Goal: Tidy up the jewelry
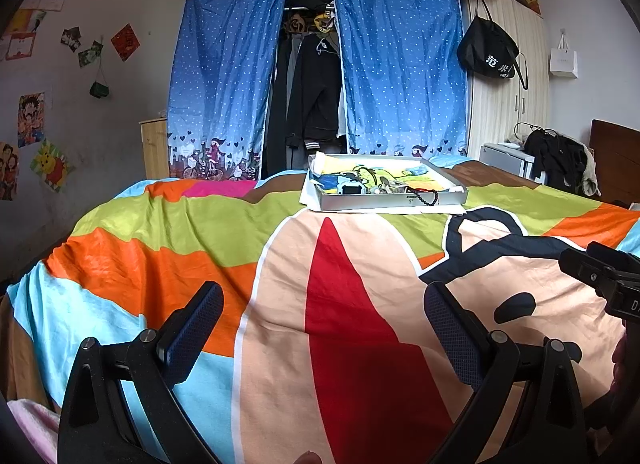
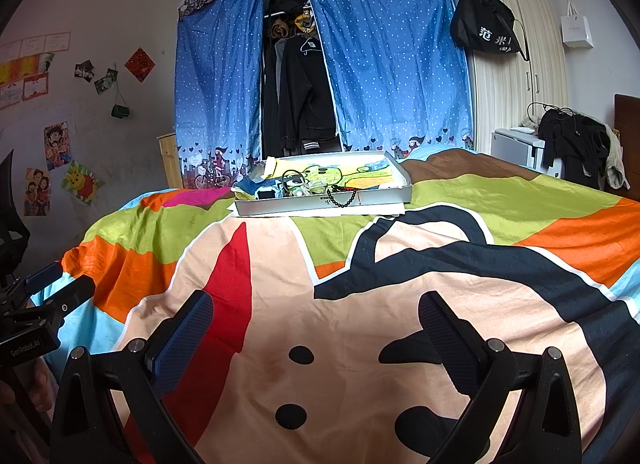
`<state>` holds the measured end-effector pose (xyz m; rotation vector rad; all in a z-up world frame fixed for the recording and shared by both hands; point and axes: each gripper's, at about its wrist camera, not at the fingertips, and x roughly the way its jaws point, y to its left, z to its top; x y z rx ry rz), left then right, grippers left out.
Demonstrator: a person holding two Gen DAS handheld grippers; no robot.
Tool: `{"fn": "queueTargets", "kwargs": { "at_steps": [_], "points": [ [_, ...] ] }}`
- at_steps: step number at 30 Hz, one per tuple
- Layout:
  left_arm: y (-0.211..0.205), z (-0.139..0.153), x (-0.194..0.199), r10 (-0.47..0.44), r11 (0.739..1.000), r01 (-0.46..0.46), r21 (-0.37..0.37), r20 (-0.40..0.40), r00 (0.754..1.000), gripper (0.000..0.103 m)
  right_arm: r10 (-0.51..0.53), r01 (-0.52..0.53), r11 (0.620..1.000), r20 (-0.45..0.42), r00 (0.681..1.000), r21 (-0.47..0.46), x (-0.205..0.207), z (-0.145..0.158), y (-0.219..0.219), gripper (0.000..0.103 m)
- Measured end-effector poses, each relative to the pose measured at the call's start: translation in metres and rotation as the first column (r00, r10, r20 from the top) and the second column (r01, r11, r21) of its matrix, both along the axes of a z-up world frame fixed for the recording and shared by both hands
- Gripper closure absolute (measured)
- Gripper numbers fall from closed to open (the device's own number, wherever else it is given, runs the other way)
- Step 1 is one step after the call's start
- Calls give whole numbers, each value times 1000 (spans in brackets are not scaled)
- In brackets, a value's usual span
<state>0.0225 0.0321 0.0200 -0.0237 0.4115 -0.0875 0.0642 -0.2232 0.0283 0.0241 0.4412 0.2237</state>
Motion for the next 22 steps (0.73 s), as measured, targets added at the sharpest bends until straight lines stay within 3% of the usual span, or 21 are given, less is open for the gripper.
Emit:
{"fn": "queueTargets", "kwargs": {
  "at_steps": [13,22],
  "points": [
    [-7,-2,-4,20,997,-22,73,23,1000,5,0,0,1000,-1,1000,1,0,0,-1,0],
    [-7,-3,-4,8,997,-9,76,20,1000,5,2,-2,1000,-3,1000,-1,-2,-1,0,0]
  ]
}}
